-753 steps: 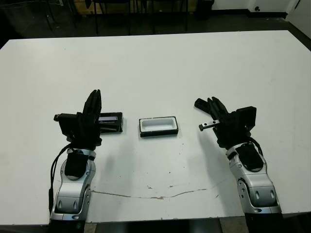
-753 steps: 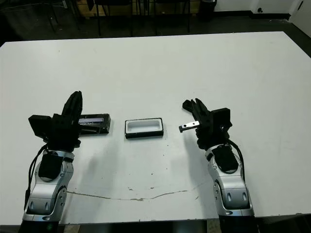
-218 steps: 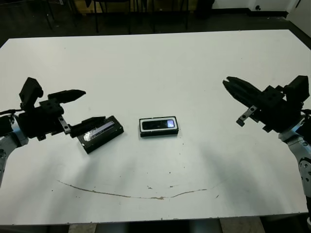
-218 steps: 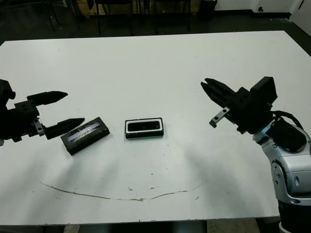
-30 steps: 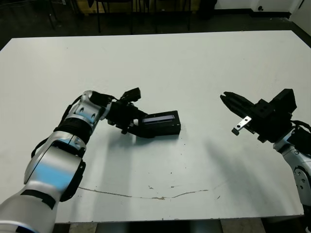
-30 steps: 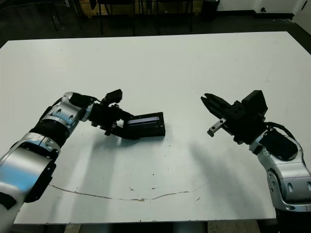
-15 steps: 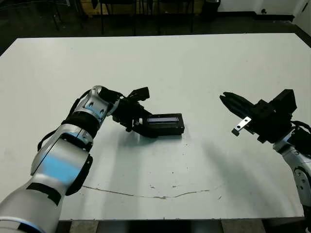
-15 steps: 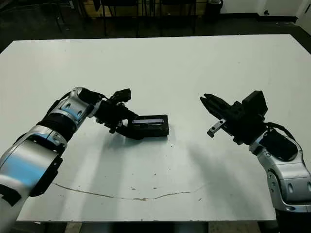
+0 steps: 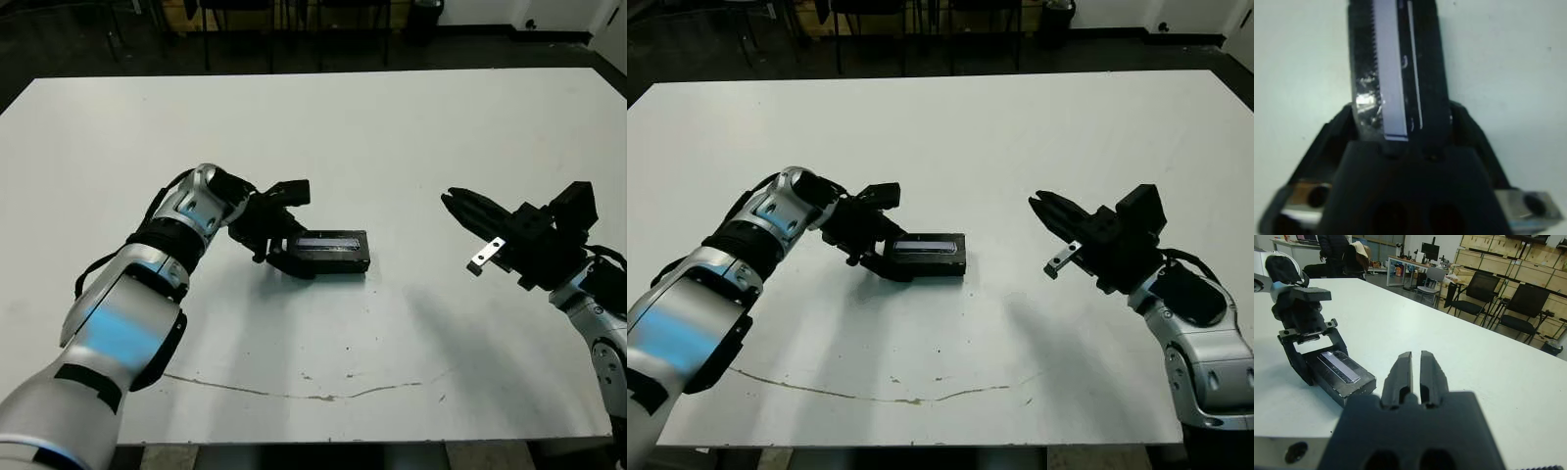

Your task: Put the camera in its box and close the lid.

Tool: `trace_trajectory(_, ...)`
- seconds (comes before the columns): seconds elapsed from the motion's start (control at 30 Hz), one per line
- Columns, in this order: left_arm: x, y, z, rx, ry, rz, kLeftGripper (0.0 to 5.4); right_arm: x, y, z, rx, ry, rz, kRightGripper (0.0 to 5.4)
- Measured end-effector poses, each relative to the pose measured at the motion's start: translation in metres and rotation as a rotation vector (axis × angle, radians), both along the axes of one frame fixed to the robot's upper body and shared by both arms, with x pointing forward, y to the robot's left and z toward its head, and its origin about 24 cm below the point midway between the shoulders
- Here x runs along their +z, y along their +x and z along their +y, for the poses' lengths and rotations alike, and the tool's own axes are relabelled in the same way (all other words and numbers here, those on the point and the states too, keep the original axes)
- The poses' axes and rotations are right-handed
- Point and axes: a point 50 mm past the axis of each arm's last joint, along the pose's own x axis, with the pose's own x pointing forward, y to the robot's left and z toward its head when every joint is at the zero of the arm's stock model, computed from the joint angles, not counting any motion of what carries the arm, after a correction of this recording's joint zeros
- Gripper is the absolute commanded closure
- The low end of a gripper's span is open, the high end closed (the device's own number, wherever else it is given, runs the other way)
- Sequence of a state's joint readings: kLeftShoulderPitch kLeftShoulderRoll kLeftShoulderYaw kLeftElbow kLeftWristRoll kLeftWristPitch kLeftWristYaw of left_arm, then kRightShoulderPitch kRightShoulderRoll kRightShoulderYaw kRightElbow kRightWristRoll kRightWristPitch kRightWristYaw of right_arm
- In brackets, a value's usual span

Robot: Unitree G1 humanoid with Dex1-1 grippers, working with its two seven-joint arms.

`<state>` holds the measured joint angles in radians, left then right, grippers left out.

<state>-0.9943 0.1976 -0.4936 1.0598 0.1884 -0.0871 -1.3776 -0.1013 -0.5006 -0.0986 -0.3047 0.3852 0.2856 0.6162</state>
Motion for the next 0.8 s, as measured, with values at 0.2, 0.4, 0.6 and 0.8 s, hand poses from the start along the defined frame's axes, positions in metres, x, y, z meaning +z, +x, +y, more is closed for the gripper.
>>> trace_trajectory(0.2, 0.000, 0.000, 0.008, -0.024, -0.006, -0.081, 0.57, 0.000, 0.000, 0.000, -0.001, -0.002, 0.001, 5.40)
trace_trajectory(0.4, -0.001, -0.001, 0.039, 0.045, -0.036, -0.095, 0.01, 0.000, 0.000, 0.000, -0.002, -0.003, 0.000, 5.40)
trace_trajectory(0.6, -0.010, -0.017, 0.087, 0.148, -0.121, -0.085, 0.01, 0.000, 0.000, 0.000, -0.009, -0.006, -0.005, 5.40)
trace_trajectory(0.8, -0.010, -0.041, 0.134, 0.283, -0.131, -0.022, 0.01, 0.002, 0.000, 0.002, -0.018, -0.014, -0.002, 5.40)
